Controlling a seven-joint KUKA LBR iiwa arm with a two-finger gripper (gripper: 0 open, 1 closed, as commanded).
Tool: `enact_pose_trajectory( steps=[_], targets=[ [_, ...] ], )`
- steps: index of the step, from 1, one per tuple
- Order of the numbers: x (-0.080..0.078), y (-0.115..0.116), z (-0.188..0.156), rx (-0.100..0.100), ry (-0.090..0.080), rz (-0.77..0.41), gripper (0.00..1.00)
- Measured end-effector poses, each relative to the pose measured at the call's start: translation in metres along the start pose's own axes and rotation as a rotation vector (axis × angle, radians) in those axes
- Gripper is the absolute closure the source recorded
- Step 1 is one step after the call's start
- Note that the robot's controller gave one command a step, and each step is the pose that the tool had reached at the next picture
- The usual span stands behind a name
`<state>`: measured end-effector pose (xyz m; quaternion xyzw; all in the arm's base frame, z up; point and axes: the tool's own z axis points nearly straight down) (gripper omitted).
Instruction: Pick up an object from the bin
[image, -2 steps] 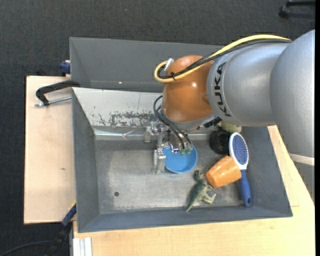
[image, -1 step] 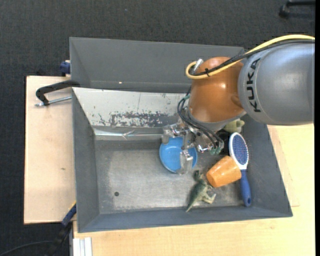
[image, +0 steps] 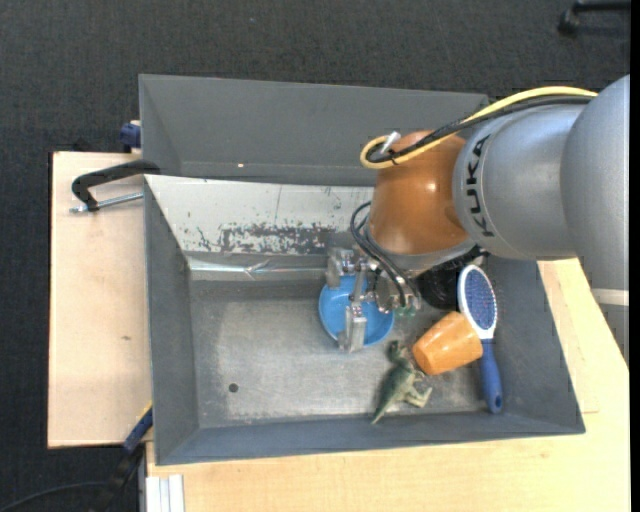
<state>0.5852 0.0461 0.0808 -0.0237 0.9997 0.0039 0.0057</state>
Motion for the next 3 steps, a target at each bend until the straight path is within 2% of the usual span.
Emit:
enact_pose_trajectory(
  steps=[1,2,3],
  targets=[
    [-0.001,0.0,-0.002,0.0,0.0,0.002,1.0],
    [0.002,0.001,-0.025,0.006,0.001,0.428,1.0],
    [0.004,0.012,-0.068,0.005,0.0,0.432,1.0]
  ],
)
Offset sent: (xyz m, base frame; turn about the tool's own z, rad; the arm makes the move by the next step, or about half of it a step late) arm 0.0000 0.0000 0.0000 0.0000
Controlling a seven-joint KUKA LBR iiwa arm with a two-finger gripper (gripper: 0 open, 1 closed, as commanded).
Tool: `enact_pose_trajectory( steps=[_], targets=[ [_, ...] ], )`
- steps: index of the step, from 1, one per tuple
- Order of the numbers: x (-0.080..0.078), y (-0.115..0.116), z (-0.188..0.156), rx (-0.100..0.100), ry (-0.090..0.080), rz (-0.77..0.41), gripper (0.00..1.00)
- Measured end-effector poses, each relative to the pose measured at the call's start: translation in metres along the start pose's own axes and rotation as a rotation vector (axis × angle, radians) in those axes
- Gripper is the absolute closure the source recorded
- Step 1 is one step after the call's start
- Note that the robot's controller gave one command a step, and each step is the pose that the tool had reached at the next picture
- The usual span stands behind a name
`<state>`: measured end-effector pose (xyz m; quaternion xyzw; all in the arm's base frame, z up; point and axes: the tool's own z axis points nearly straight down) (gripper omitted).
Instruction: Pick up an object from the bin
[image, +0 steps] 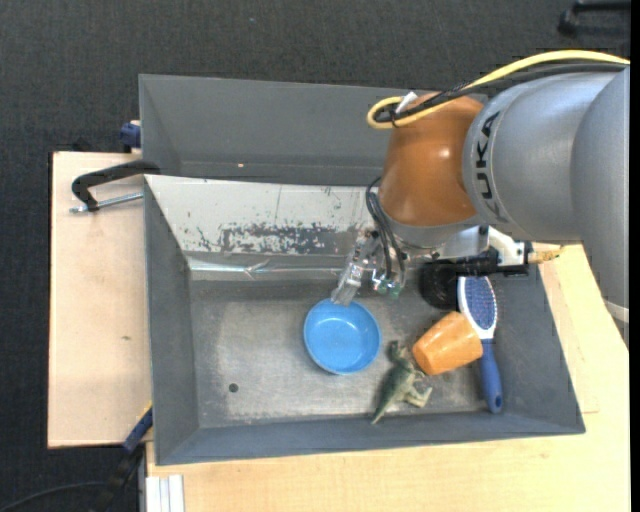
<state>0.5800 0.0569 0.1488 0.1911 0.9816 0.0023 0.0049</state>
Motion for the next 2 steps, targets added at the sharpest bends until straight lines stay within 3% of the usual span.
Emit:
enact_pose_trajectory(
  steps=[1,2],
  targets=[
    [-0.0058,0.0094,-0.0265,0.0,0.001,0.007,1.0],
    [-0.0051,0.0087,-0.0246,0.003,0.004,0.007,0.0]
  ],
)
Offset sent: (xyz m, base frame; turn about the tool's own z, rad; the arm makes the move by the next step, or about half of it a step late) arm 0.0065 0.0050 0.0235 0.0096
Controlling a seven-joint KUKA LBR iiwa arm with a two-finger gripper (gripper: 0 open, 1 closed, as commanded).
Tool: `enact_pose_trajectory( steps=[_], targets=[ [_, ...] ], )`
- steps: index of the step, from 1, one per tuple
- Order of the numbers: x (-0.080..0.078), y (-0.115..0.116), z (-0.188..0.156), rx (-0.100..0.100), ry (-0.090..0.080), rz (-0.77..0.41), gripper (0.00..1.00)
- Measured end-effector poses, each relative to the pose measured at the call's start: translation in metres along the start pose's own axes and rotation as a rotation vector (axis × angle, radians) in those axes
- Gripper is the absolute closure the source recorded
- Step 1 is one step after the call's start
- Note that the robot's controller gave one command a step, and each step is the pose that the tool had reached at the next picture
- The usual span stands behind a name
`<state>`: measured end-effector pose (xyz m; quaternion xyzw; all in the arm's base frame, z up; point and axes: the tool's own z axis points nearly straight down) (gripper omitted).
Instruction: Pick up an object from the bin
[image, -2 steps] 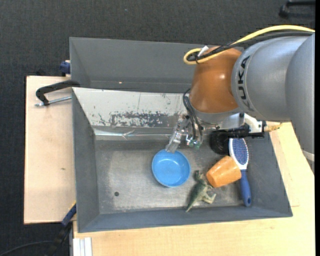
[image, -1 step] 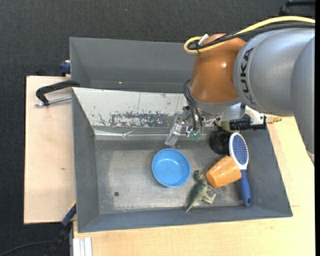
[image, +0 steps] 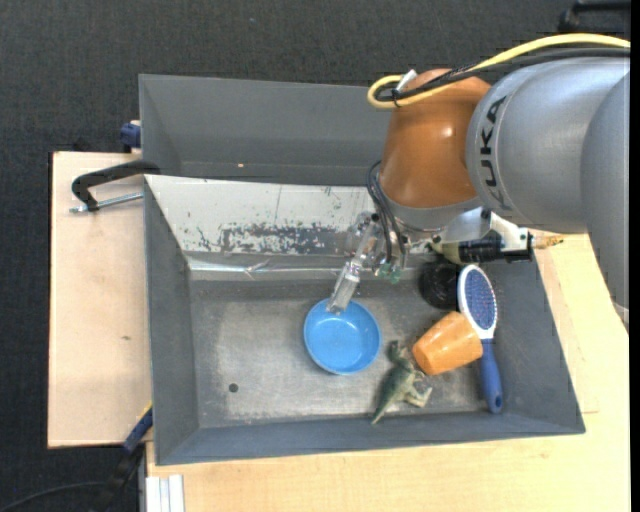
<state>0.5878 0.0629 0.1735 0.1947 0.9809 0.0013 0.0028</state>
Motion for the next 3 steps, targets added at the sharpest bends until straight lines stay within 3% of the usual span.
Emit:
enact_pose_trajectory(
  steps=[1,2,3],
  targets=[
    [0.017,-0.017,0.104,0.003,0.009,-0.321,0.0],
    [0.016,-0.016,0.102,0.001,0.005,-0.32,1.0],
    [0.029,-0.017,-0.063,-0.004,-0.008,-0.257,1.0]
  ],
)
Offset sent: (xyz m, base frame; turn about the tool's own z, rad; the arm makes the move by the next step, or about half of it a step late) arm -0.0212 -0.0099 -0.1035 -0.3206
